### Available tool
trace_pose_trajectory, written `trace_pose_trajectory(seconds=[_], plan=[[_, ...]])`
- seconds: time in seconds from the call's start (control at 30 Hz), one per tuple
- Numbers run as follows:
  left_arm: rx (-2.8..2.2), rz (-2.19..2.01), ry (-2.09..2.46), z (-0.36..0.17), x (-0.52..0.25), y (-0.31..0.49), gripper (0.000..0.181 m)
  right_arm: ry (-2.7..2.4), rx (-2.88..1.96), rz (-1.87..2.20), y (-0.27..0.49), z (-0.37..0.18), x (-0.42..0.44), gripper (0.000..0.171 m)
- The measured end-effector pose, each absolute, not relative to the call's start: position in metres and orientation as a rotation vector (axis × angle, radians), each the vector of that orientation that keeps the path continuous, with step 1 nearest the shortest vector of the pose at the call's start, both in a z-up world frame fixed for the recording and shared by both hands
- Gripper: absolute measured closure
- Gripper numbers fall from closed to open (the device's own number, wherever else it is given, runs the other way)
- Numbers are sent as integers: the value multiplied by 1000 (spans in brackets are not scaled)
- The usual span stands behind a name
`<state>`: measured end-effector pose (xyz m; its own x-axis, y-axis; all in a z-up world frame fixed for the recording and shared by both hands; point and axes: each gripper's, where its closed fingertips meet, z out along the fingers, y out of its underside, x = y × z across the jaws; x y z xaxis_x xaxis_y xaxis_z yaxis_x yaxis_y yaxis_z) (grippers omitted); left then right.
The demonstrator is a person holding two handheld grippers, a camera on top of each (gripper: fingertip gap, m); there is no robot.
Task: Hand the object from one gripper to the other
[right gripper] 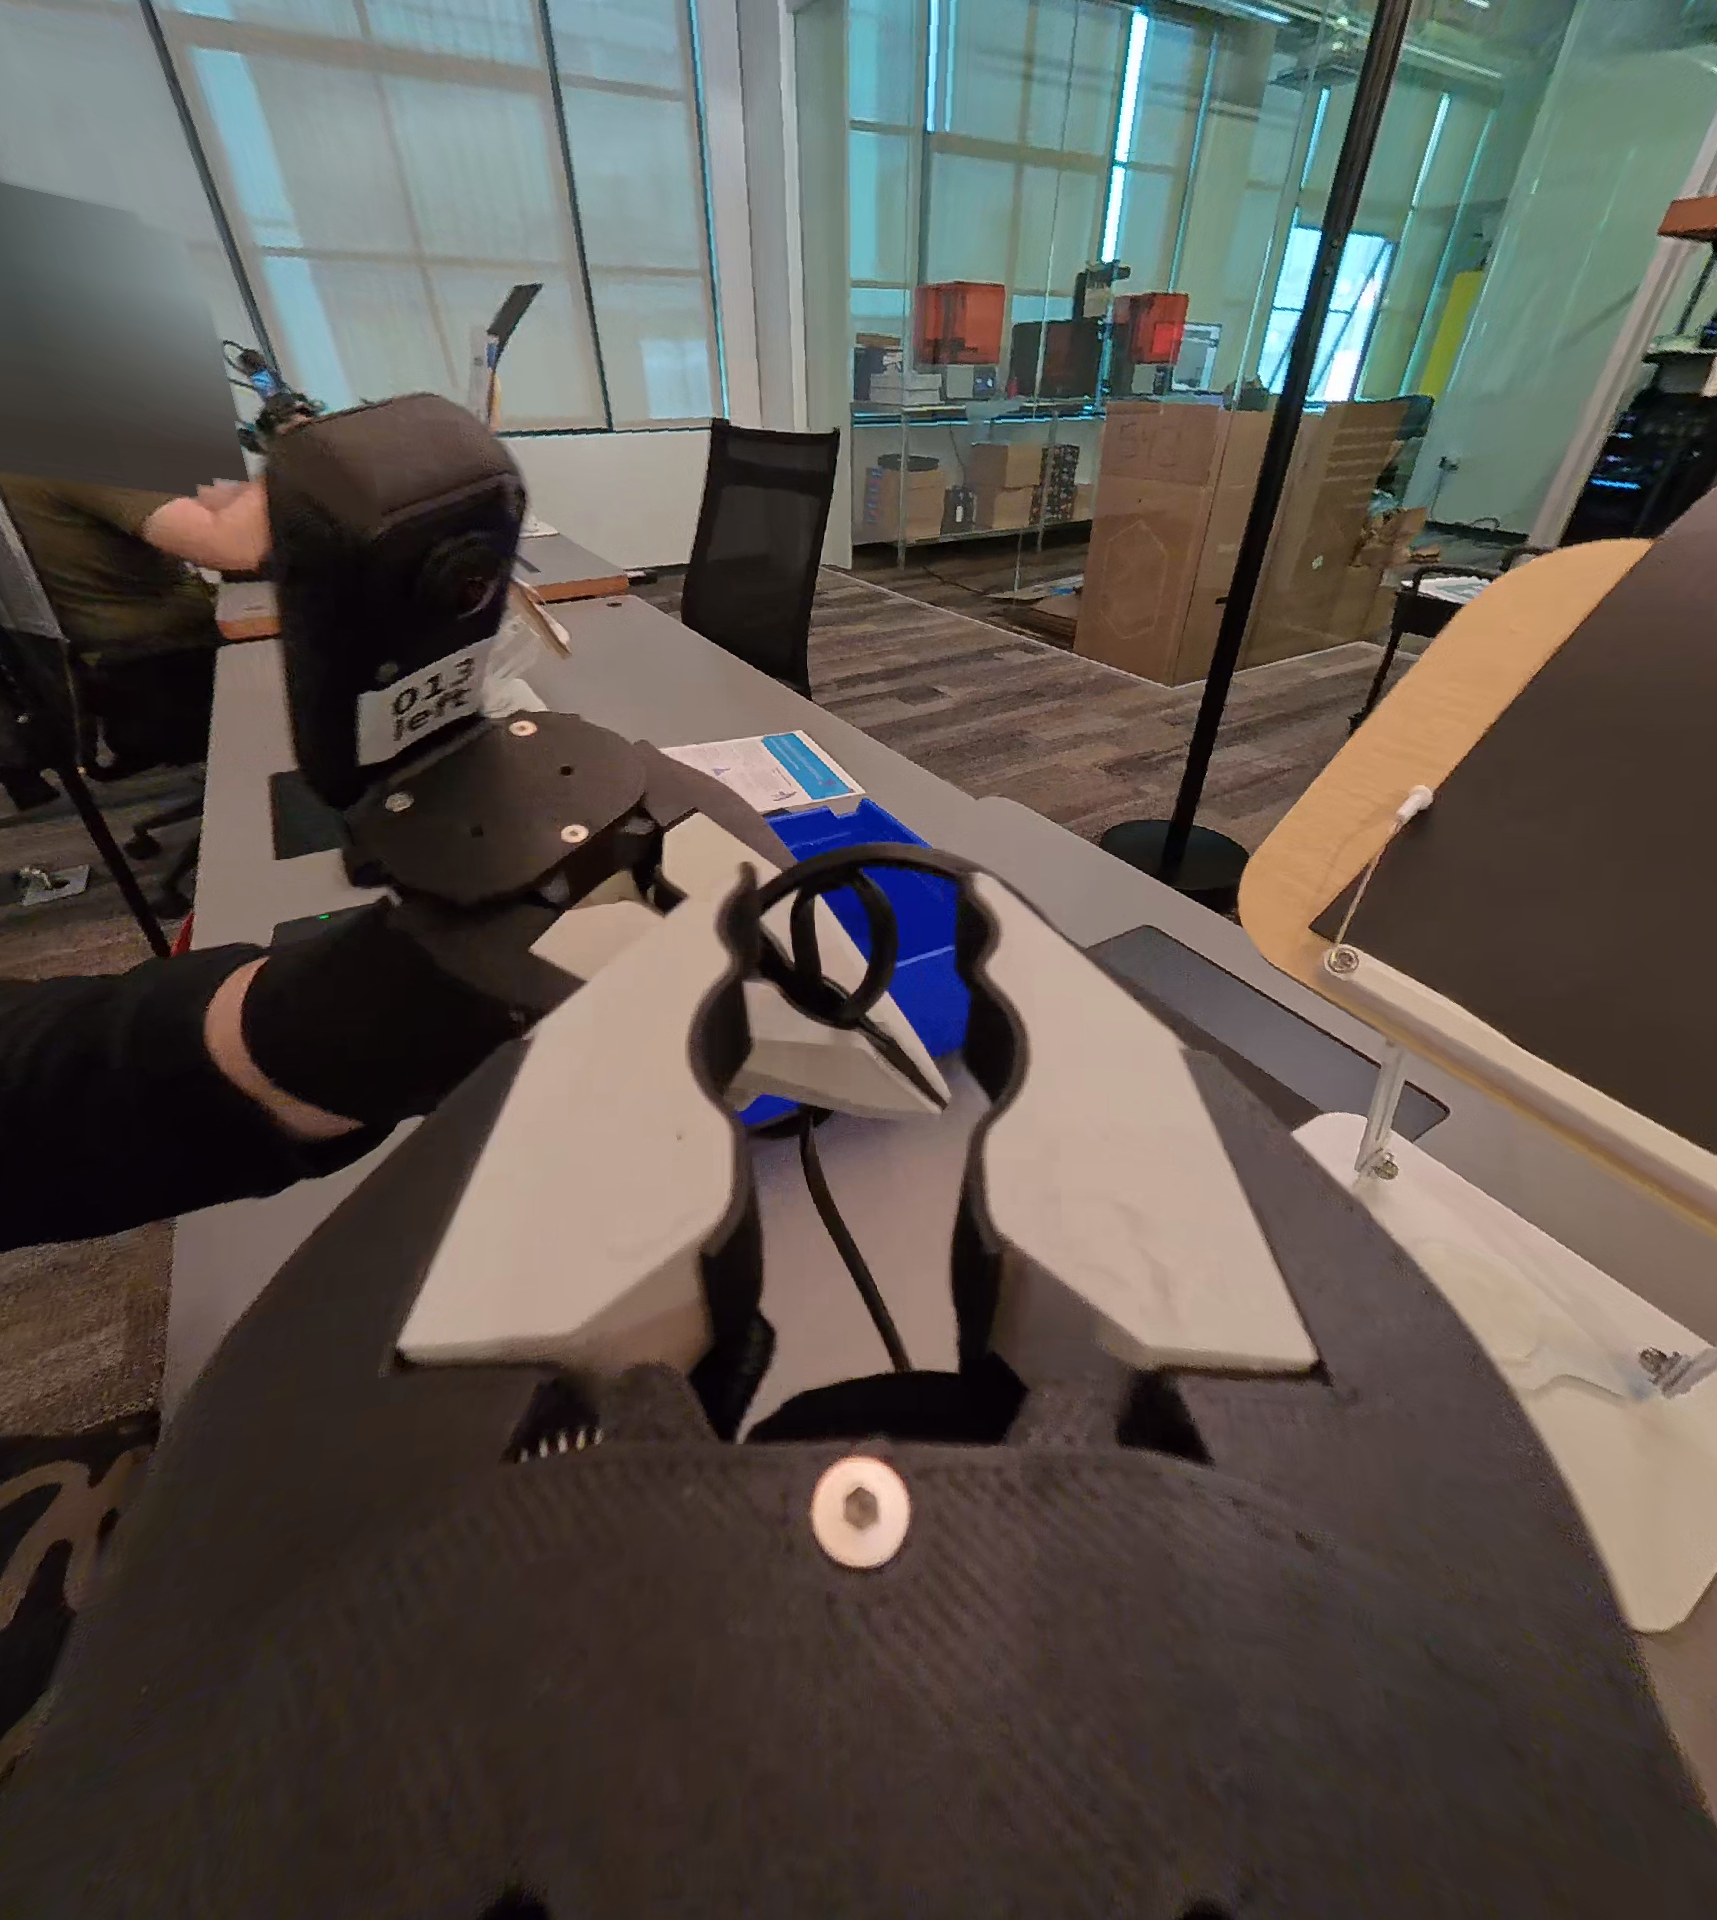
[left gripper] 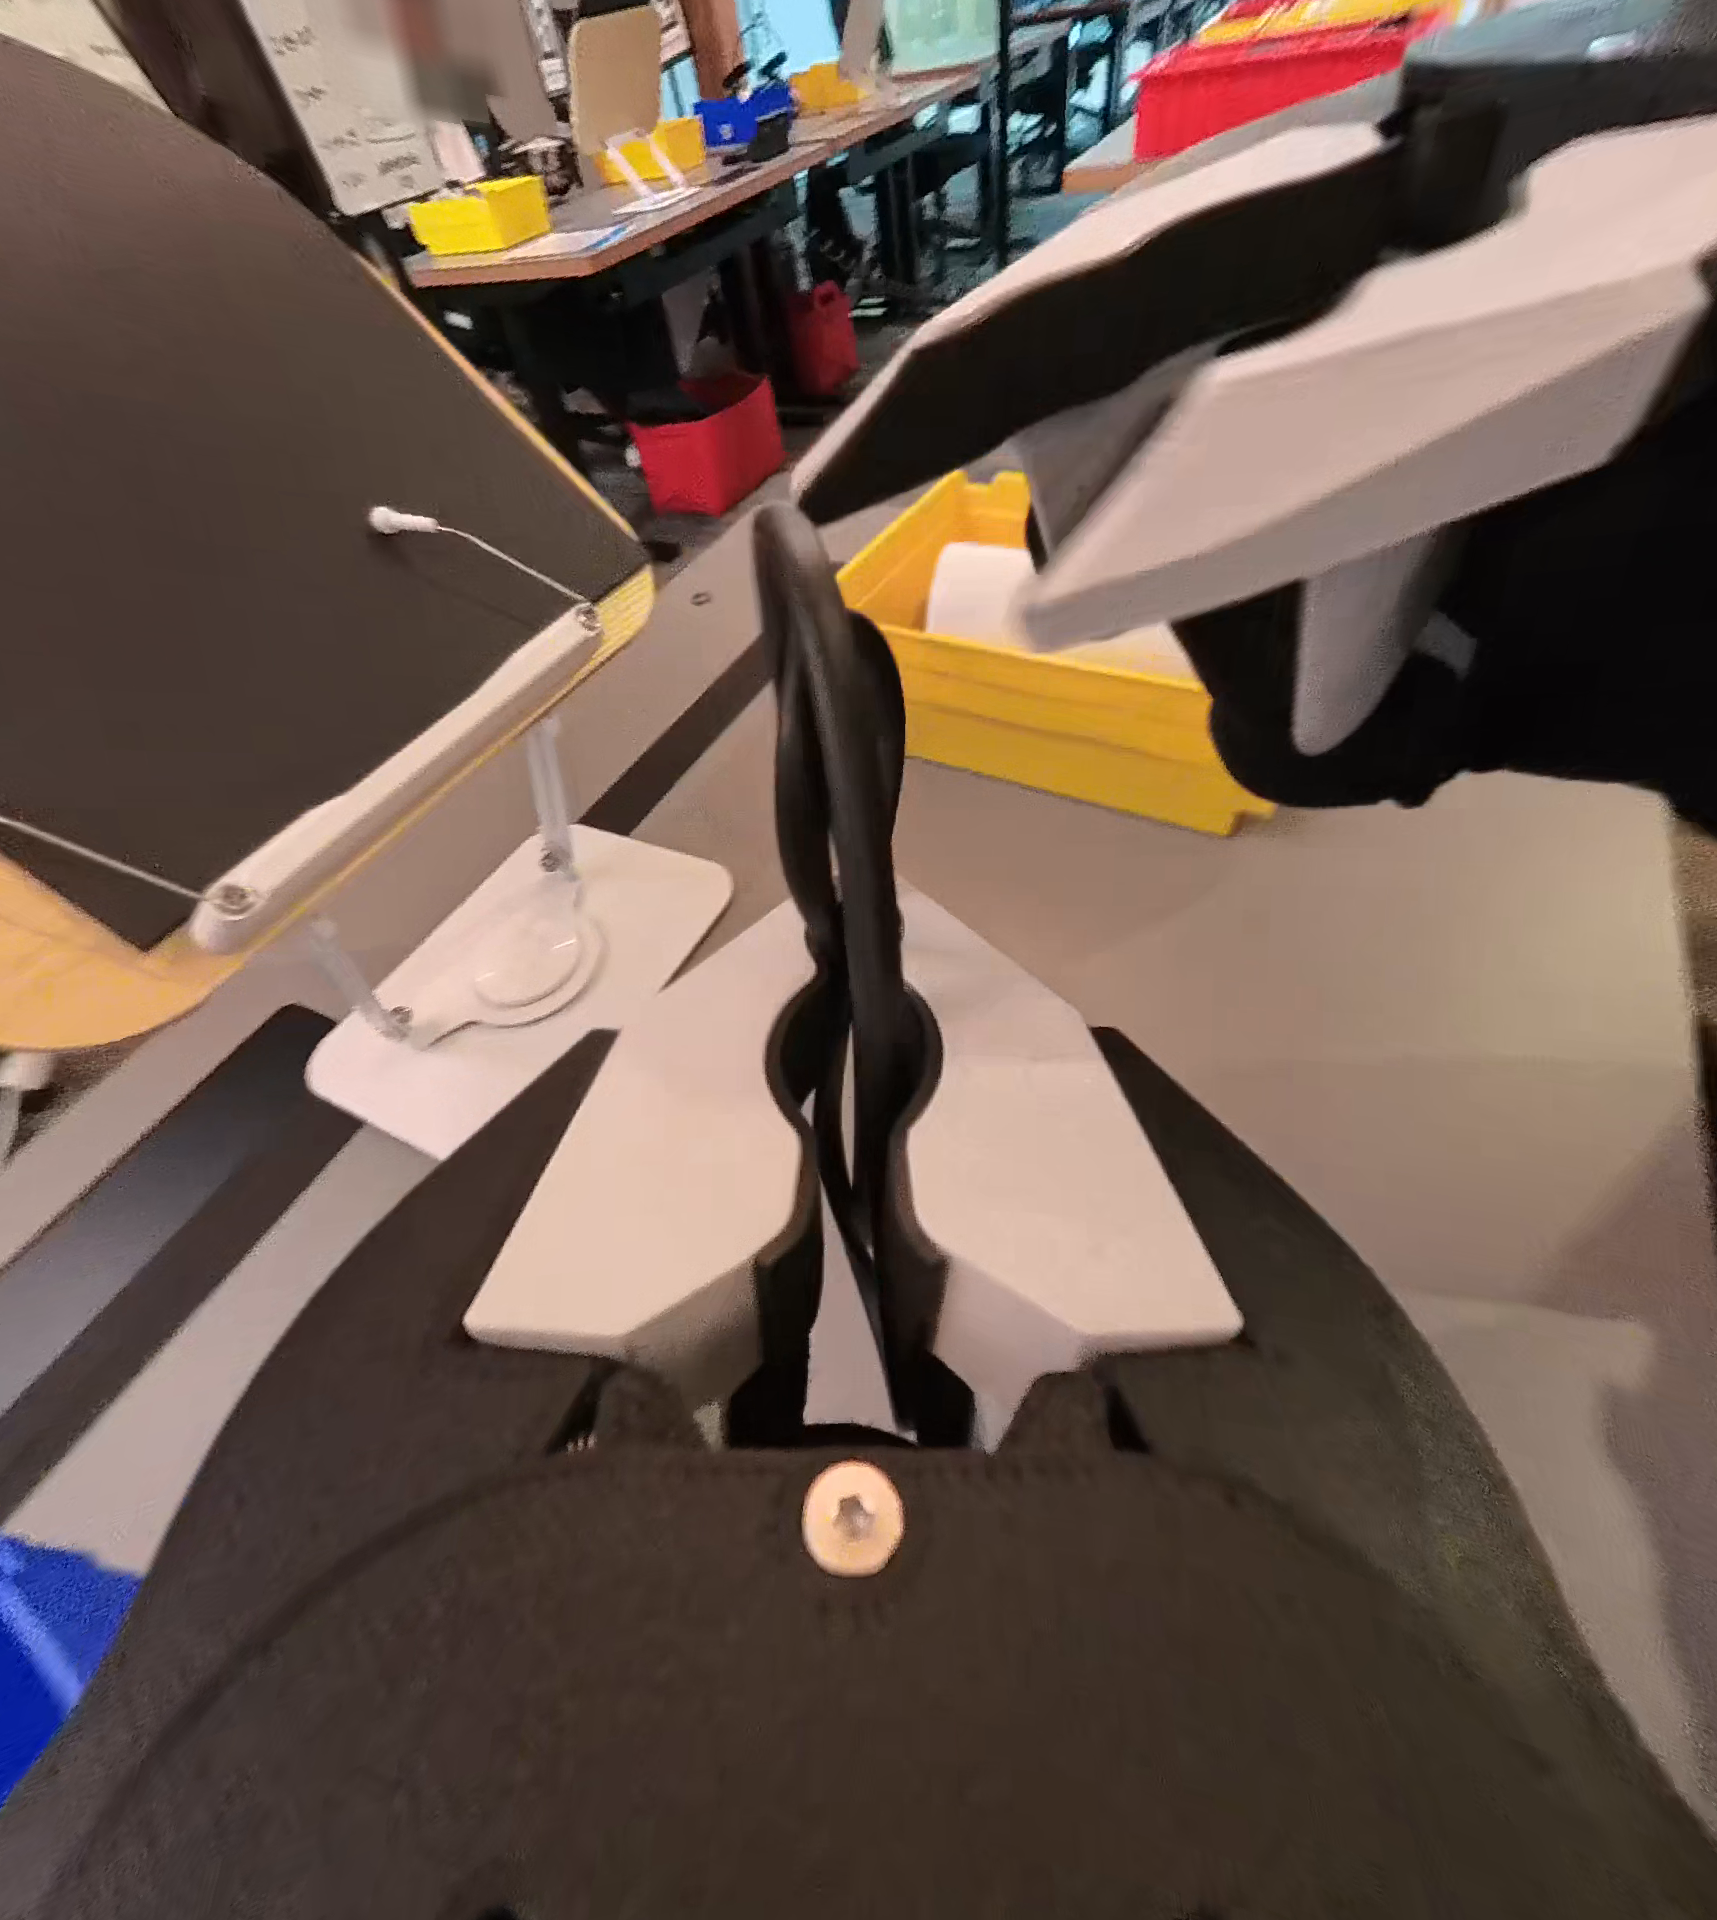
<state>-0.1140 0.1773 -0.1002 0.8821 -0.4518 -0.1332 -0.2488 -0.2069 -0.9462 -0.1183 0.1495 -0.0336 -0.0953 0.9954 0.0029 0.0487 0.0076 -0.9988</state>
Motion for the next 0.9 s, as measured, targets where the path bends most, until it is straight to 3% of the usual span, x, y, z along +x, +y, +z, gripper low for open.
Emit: trace_pose_trajectory(seconds=[0.07, 0.4, 0.9], plan=[[-1766, -347, 531, -92, -109, 171, 181, -1350, -1143, 1292, 144, -28, -113, 121], [-1714, -874, 870, -87, -70, 111, 181, -1555, -870, 1395, 116, -23, -81, 94], [-1483, -1268, 1432, -100, -14, 7, 181, -1685, -394, 1976, 33, -21, -45, 97]])
